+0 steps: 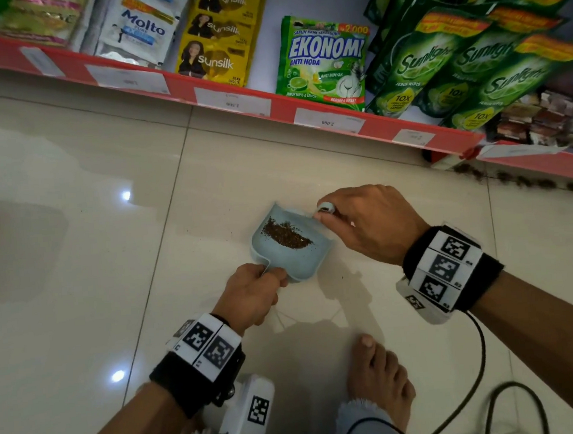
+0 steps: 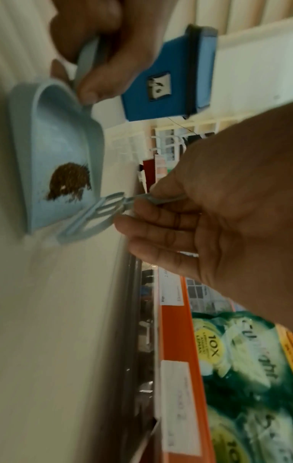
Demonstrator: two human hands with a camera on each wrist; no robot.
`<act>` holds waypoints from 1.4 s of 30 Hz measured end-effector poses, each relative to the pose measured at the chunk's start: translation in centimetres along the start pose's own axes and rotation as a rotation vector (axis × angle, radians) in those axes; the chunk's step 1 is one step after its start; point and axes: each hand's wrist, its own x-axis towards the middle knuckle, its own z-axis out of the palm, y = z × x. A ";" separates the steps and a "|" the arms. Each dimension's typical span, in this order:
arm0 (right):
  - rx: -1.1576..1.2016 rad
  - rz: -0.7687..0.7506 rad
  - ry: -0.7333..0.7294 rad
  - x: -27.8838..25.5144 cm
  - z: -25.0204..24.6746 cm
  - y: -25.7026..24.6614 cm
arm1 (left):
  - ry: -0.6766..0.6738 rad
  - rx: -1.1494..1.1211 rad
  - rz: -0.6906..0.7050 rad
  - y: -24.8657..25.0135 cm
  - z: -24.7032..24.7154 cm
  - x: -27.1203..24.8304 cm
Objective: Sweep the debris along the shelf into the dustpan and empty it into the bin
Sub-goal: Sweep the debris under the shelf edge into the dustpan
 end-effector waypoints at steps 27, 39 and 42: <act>-0.029 0.044 0.149 0.1 -0.2 -0.9 | 0.017 0.037 -0.011 0.1 -0.6 -0.9; -0.112 0.091 0.150 0.3 -0.4 -1.5 | 0.024 0.041 -0.033 -0.4 -0.8 -0.7; -0.228 0.072 0.066 0.6 -0.4 -1.7 | 0.026 0.050 -0.031 -0.5 -0.8 -0.7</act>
